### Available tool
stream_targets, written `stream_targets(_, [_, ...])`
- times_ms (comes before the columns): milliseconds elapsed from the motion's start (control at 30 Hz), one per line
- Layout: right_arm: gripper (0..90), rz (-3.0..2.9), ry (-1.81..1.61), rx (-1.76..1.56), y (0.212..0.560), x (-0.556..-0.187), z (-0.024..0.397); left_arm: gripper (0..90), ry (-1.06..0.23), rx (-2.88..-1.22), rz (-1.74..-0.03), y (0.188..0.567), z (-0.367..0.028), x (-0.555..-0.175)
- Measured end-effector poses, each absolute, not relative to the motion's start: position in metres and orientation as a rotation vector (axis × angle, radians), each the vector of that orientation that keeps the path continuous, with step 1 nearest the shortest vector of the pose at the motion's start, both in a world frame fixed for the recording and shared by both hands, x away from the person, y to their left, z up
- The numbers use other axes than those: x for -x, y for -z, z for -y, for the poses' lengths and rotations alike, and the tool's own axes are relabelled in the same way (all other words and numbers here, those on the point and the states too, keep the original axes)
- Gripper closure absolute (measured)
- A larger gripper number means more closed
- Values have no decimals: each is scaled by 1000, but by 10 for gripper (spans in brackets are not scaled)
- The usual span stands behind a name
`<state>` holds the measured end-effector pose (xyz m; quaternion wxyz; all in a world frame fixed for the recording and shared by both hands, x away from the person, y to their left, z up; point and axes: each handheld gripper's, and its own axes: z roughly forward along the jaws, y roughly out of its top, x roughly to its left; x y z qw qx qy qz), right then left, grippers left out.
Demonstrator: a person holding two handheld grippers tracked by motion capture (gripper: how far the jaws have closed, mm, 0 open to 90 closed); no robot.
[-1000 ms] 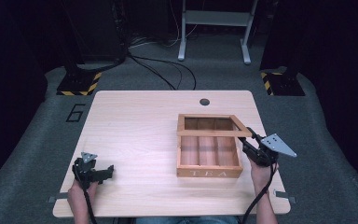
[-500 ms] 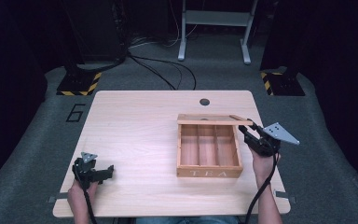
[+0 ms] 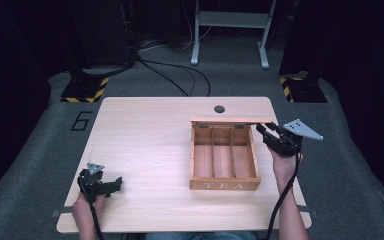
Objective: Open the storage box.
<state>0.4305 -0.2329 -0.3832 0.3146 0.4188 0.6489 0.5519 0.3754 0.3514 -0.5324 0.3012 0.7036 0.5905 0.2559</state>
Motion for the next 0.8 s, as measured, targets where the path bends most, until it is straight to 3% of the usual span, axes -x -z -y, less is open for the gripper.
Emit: stream_targets(800, [615,-1743,-1447,-1130,366,-454,234,5,-679,-1868,-1567,532,-351,-375])
